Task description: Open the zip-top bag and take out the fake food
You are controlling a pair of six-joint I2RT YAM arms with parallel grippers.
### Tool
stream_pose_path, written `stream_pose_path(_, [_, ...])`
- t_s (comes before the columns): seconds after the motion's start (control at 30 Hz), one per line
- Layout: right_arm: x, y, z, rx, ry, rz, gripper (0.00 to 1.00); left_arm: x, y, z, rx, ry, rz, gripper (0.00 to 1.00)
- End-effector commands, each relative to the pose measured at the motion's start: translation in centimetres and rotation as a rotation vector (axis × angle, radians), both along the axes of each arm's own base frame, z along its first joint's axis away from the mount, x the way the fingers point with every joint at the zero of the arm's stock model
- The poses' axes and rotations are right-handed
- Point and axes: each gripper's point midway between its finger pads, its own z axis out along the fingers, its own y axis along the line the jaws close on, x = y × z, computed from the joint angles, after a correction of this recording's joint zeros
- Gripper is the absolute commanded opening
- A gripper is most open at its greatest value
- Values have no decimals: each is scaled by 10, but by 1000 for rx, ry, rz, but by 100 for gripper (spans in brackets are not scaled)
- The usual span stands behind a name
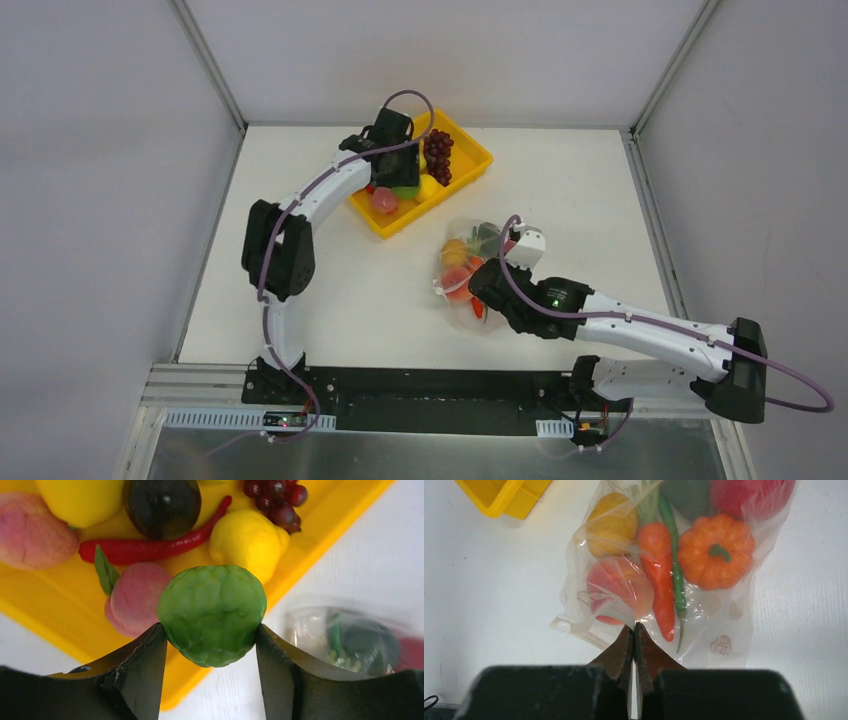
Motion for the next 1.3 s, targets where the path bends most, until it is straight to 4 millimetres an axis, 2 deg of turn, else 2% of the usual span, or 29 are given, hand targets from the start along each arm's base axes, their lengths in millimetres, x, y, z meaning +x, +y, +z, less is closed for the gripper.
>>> stream_pose_path(0.0, [2,12,7,20,1,28,0,20,7,-16,23,66,-3,36])
stream_pose_path(0.1, [2,15,6,10,9,36,0,21,20,-31,48,130,34,41])
stream_pose_path(0.23, [4,18,7,7,5,35,0,11,20,-31,8,171,25,54])
stream_pose_path(0.37, [6,23,11,0,1,40,0,-1,14,5,-80,127,9,72])
stream_pose_path(0.47, [8,24,13,-12,1,40,0,-17,11,39,-163,72,2,79])
stream_pose_path(0.5, [8,26,14,-13,1,42,0,-25,11,58,-199,36,-1,83])
stream_pose_path(0.6, [8,30,15,-11,5,46,0,-50,14,80,-260,-6,2,85])
stream_pose_path(0.67, [9,34,16,-3,8,49,0,-69,19,87,-297,-11,13,85])
stream_pose_path(0.77, [10,40,17,15,8,53,0,-102,20,89,-373,-21,29,85])
stream_pose_path(0.83, [11,43,17,24,9,54,0,-128,20,75,-411,-10,34,84])
stream_pose_path(1.0, [11,55,18,54,24,59,0,-180,13,55,-471,-39,10,83])
stream_pose_path(1.07, [11,60,19,77,32,58,0,-204,4,51,-488,-52,-38,82])
stream_pose_path(1.17, [9,67,22,110,42,69,0,-230,-8,45,-514,-96,-100,81])
stream_pose_path(1.27, [9,74,28,146,43,75,0,-245,-17,41,-540,-158,-132,77])
